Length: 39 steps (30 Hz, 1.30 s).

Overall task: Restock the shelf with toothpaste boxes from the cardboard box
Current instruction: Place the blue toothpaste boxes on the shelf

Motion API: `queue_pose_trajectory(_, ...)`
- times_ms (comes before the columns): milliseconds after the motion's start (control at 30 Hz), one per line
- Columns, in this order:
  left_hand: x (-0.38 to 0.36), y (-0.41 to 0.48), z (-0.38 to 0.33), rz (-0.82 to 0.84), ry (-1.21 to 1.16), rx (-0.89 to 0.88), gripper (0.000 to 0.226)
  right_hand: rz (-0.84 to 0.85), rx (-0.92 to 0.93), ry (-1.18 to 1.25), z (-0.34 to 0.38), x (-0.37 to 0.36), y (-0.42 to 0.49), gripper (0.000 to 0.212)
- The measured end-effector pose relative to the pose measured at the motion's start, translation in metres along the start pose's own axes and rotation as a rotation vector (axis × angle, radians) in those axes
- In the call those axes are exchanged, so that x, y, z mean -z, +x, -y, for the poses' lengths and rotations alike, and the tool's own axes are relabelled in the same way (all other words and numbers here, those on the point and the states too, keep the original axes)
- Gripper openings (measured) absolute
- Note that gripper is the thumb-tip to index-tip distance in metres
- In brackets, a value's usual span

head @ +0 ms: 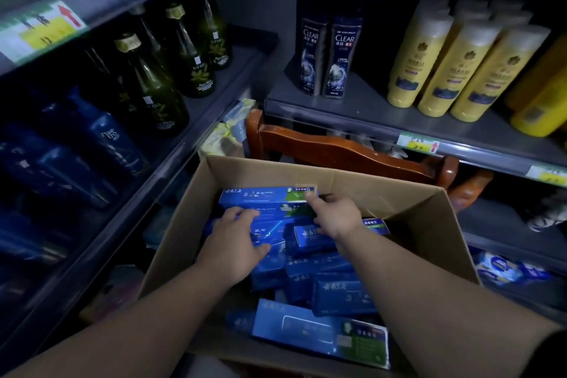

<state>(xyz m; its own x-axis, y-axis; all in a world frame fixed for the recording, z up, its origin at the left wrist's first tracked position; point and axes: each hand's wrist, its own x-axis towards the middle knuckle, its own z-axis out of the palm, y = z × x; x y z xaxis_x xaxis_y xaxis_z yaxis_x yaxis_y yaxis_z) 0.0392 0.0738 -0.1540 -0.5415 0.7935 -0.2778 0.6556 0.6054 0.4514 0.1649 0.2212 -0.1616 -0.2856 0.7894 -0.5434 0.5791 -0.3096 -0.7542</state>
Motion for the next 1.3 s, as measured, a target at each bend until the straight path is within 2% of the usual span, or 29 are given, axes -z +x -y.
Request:
queue_pose_trajectory(33, 0.001, 0.002, 0.002, -0.008, -0.007, -0.005, 0.068, -0.010, -0.033, 0.061, 0.003, -0.002, 0.001, 0.036)
queue_pose_trajectory(133, 0.004, 0.006, 0.005, -0.025, -0.009, -0.014, 0.068, -0.022, -0.113, 0.160, 0.009, -0.006, 0.003, 0.030)
queue_pose_trajectory(300, 0.015, 0.009, 0.003, -0.102, 0.026, -0.029, 0.078, 0.026, -0.114, 0.224, 0.010, 0.004, 0.001, 0.020)
queue_pose_trajectory(467, 0.034, 0.010, -0.004, -0.106, 0.063, -0.009, 0.090, 0.218, -0.143, 0.262, 0.008, 0.039, -0.008, 0.022)
queue_pose_trajectory(533, 0.041, 0.007, -0.006, -0.082, -0.017, 0.035, 0.079, 0.279, -0.137, 0.279, 0.009, 0.051, -0.013, 0.022)
queue_pose_trajectory(600, 0.046, 0.003, -0.006, -0.075, -0.096, 0.050, 0.055, 0.310, -0.115, 0.288, 0.009, 0.056, -0.016, 0.024)
queue_pose_trajectory(667, 0.049, -0.004, -0.006, -0.095, -0.135, 0.046, 0.046, 0.321, -0.059, 0.260, 0.009, 0.056, -0.017, 0.028)
queue_pose_trajectory(733, 0.050, -0.010, -0.005, -0.149, -0.115, 0.053, 0.047, 0.269, 0.031, 0.119, 0.005, 0.054, -0.013, 0.029)
queue_pose_trajectory(800, 0.049, -0.015, -0.004, -0.220, -0.114, 0.063, 0.047, 0.195, 0.159, -0.173, -0.003, 0.056, -0.007, 0.024)
queue_pose_trajectory(833, 0.048, -0.019, -0.004, -0.251, -0.122, 0.071, 0.046, 0.201, 0.212, -0.359, -0.008, 0.058, -0.005, 0.029)
queue_pose_trajectory(900, 0.046, -0.025, -0.002, -0.289, -0.126, 0.079, 0.045, 0.270, 0.232, -0.739, -0.018, 0.062, -0.001, 0.055)
queue_pose_trajectory(967, 0.042, -0.033, -0.002, -0.306, -0.127, 0.084, 0.043, 0.272, 0.233, -0.953, -0.027, 0.064, -0.002, 0.068)
queue_pose_trajectory(1100, 0.035, -0.046, -0.002, -0.329, -0.126, 0.109, 0.044, 0.153, 0.320, -1.089, -0.039, 0.063, 0.007, 0.067)
queue_pose_trajectory(1300, 0.034, -0.053, -0.003, -0.409, -0.165, 0.136, 0.043, 0.266, 0.443, -0.982, -0.026, 0.078, 0.006, 0.056)
